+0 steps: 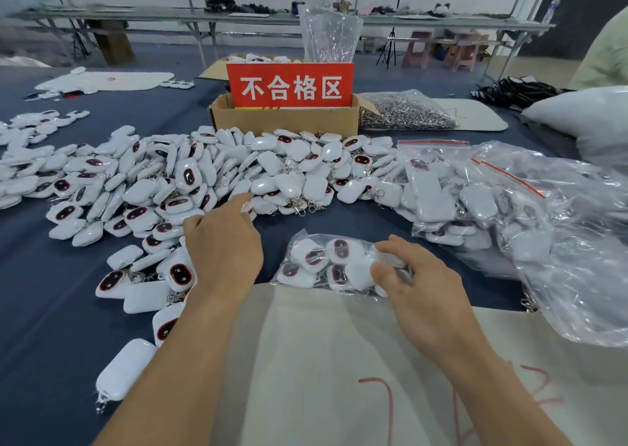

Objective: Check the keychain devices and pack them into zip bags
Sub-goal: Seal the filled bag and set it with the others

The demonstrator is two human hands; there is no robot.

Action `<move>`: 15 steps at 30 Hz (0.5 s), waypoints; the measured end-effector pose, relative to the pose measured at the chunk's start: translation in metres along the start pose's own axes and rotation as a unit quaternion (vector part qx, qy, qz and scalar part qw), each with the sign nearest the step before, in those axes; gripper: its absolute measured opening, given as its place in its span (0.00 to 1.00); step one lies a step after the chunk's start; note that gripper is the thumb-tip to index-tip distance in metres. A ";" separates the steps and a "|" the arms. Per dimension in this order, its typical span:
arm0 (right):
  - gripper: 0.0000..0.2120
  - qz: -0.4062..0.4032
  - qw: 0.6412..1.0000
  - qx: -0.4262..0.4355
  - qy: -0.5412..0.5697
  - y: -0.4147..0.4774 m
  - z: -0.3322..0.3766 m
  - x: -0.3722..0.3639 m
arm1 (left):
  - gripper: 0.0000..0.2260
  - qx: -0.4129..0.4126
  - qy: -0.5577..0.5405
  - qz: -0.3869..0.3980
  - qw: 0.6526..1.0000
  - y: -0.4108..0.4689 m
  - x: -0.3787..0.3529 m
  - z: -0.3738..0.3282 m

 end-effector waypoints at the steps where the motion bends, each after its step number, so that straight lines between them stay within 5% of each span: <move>1: 0.14 -0.013 1.000 0.003 0.009 -0.001 0.002 0.001 | 0.17 0.009 -0.047 -0.021 0.999 -0.003 0.006 -0.004; 5: 0.16 -0.113 0.991 0.049 0.048 -0.007 0.015 0.015 | 0.15 -0.062 -0.220 -0.021 0.973 -0.028 0.022 -0.044; 10: 0.23 -0.074 0.990 0.112 0.048 -0.015 0.031 0.003 | 0.09 -0.111 -0.365 0.109 0.918 -0.067 0.008 -0.086; 15: 0.12 -0.091 0.982 0.119 0.117 -0.014 0.029 0.007 | 0.11 -0.103 -0.436 0.177 0.876 -0.075 0.000 -0.095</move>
Point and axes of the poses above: each hand's wrist, its own y-axis towards the middle knuckle, its own x-axis out of the back of the hand, z = x × y, the point moved 7 cm from there along y, towards the middle knuckle, and after that the axes turned 1 degree about x, right-handed, at the moved point
